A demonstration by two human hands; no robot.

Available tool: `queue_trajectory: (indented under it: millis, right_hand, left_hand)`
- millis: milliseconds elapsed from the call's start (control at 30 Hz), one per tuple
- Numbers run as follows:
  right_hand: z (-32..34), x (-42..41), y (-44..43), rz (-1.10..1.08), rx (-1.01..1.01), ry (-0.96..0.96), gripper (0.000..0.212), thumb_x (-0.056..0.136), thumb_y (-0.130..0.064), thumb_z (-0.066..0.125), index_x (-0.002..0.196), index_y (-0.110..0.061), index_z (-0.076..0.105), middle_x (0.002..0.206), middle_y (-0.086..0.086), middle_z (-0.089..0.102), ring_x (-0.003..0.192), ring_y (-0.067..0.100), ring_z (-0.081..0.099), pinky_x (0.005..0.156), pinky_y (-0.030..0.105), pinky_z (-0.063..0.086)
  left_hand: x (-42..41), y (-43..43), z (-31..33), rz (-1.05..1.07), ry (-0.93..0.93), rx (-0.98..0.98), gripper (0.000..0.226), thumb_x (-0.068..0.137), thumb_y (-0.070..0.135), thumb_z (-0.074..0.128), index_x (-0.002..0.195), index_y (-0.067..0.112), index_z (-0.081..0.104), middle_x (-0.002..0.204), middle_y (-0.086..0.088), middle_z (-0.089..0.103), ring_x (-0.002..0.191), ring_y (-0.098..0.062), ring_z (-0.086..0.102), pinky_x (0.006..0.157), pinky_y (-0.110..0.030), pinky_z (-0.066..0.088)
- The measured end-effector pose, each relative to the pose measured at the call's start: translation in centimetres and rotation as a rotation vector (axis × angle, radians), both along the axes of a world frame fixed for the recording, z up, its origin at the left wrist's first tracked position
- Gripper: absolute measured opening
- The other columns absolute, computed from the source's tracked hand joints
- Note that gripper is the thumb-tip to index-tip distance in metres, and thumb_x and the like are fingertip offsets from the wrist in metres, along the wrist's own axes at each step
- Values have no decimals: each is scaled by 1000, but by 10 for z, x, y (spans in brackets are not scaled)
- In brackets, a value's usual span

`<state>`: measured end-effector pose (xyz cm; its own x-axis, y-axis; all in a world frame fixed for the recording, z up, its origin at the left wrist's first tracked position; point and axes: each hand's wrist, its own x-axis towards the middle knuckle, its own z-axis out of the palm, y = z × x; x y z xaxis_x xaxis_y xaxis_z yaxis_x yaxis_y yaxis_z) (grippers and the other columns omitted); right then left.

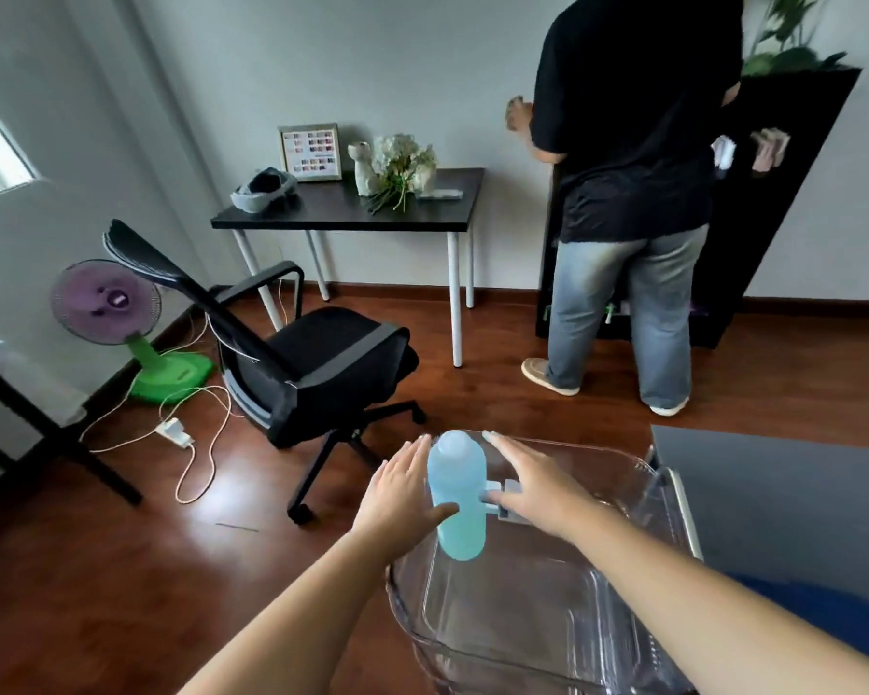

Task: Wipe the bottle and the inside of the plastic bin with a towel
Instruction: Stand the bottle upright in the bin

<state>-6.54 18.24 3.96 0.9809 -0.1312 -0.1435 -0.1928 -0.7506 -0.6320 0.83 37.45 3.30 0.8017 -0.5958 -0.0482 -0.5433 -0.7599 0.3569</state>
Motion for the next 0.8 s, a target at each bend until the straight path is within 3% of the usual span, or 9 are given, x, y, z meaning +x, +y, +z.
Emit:
queue_trajectory:
  millis: [100,233,333,433,500,600,733,800]
  right_hand:
    - [-9,13,7,-74,62,7,89,73,-36,79,147,-31,29,154,-8,35,140,15,34,111,30,29]
    - [-23,23,14,-153,119,16,86,69,-27,82,143,-29,38,146,-5,47,132,16,45,106,33,39]
    - [-28,27,17,-201,164,-7,85,64,-23,85,139,-27,46,133,-10,55,122,11,52,95,25,46]
    - [-27,29,16,-234,206,-20,78,56,-19,88,126,-32,57,106,-21,61,102,4,61,76,12,45]
    - [-26,26,15,-252,229,-22,75,53,-18,89,121,-33,60,98,-23,62,93,1,62,74,13,47]
    - [-23,16,9,-272,258,-33,73,53,-16,89,120,-28,62,104,-13,67,97,8,64,81,24,53]
    - [-11,-10,-13,-317,295,-15,71,54,-16,90,119,-25,63,106,-8,69,97,10,66,81,25,54]
    - [-4,-24,-27,-346,315,-2,71,54,-17,90,119,-25,63,108,-7,70,100,12,66,86,31,55]
  left_hand:
    - [18,0,-6,-41,85,-161,90,76,39,73,149,24,22,154,0,31,143,-16,24,115,-35,23]
    - [35,2,-14,-22,196,-285,83,68,31,82,141,23,42,142,2,49,132,-15,41,108,-30,33]
    - [40,3,-17,4,282,-333,85,62,27,86,138,22,48,135,5,54,115,-7,53,96,-17,37]
    - [43,2,-16,24,318,-370,82,55,24,89,131,23,56,114,12,63,100,0,56,78,3,32]
    - [41,1,-14,27,329,-392,79,53,21,90,126,26,59,102,19,62,92,6,55,71,7,31]
    - [34,-6,-10,-3,335,-396,75,54,22,89,123,28,61,103,19,63,95,5,56,70,7,32]
    - [22,-29,1,-86,371,-374,73,56,28,88,123,26,61,112,14,66,103,-2,59,85,-8,38]
    - [14,-47,7,-127,387,-363,73,57,29,88,124,23,61,115,12,67,103,-2,59,90,-6,37]
